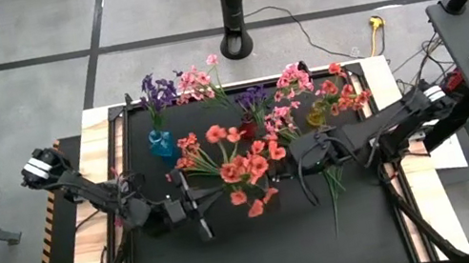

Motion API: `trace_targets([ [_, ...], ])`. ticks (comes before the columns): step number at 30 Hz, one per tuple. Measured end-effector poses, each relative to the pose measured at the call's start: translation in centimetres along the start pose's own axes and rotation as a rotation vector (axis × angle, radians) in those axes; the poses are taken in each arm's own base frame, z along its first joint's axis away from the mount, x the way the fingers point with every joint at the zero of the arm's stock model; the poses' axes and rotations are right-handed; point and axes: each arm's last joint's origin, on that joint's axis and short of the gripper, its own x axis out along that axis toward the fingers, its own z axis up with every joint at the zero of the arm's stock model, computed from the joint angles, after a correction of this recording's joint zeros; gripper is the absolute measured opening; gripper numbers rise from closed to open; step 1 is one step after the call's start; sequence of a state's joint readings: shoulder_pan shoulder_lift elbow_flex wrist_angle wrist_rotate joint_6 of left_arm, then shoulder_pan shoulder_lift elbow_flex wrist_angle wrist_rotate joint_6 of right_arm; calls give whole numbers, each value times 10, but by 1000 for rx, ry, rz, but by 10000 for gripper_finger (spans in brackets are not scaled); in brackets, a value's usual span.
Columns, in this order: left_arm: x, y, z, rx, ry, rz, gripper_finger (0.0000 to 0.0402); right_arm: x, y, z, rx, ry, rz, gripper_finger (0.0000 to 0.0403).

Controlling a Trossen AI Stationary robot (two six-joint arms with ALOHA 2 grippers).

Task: Sort flowers into vase by color
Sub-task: Put the right orange flower into the yellow vase

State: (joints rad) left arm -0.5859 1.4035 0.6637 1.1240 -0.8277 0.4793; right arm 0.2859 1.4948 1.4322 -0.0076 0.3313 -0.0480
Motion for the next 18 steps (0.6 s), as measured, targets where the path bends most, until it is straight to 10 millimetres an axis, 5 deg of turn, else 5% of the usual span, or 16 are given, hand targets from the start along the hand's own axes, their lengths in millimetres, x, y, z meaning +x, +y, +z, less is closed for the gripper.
trace_targets([
  [18, 7, -3, -10, 39, 60, 80, 4, 3, 1, 7, 19, -94, -54, 325],
])
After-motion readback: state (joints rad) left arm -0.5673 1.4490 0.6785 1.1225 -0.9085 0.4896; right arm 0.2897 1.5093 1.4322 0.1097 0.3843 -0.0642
